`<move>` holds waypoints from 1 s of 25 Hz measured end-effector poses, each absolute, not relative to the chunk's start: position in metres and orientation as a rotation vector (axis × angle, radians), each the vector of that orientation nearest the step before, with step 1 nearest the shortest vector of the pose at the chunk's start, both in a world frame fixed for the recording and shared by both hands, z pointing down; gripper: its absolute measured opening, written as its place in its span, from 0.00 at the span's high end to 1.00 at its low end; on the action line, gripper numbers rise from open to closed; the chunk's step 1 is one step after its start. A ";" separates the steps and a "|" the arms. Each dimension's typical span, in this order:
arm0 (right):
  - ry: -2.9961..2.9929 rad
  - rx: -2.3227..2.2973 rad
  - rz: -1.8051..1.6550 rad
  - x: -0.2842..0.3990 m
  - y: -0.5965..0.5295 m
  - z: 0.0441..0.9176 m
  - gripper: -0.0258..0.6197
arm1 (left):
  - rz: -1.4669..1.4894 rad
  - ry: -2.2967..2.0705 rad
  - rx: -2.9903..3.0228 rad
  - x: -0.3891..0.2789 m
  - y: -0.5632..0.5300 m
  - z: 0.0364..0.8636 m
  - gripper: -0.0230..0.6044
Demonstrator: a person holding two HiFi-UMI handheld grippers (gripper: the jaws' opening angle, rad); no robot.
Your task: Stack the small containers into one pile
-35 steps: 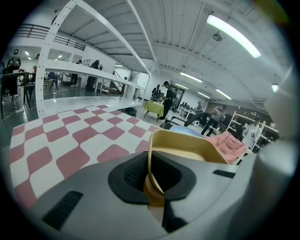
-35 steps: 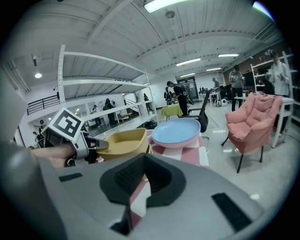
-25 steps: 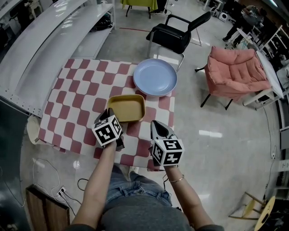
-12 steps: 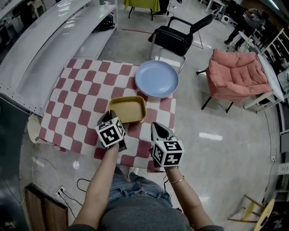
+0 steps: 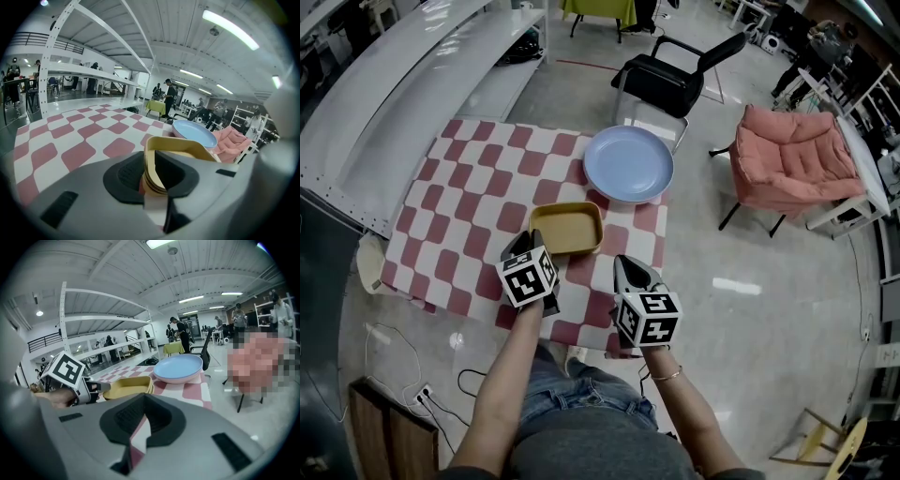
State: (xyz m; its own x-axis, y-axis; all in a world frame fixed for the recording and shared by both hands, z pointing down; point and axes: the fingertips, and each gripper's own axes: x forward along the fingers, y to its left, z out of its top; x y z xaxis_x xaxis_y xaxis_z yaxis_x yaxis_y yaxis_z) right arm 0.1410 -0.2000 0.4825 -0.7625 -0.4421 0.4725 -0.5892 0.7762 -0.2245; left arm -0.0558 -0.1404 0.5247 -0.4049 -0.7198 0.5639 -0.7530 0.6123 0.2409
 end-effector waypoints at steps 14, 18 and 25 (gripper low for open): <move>-2.601 0.751 0.498 0.134 -0.186 0.478 0.95 | 0.083 -2.176 1.293 -0.048 -0.121 0.505 0.84; -2.617 0.746 0.490 0.134 -0.183 0.473 0.94 | 0.105 -2.172 1.337 -0.043 -0.115 0.500 0.85; -2.651 0.752 0.480 0.138 -0.181 0.459 0.95 | 0.121 -2.165 1.407 -0.035 -0.104 0.490 0.89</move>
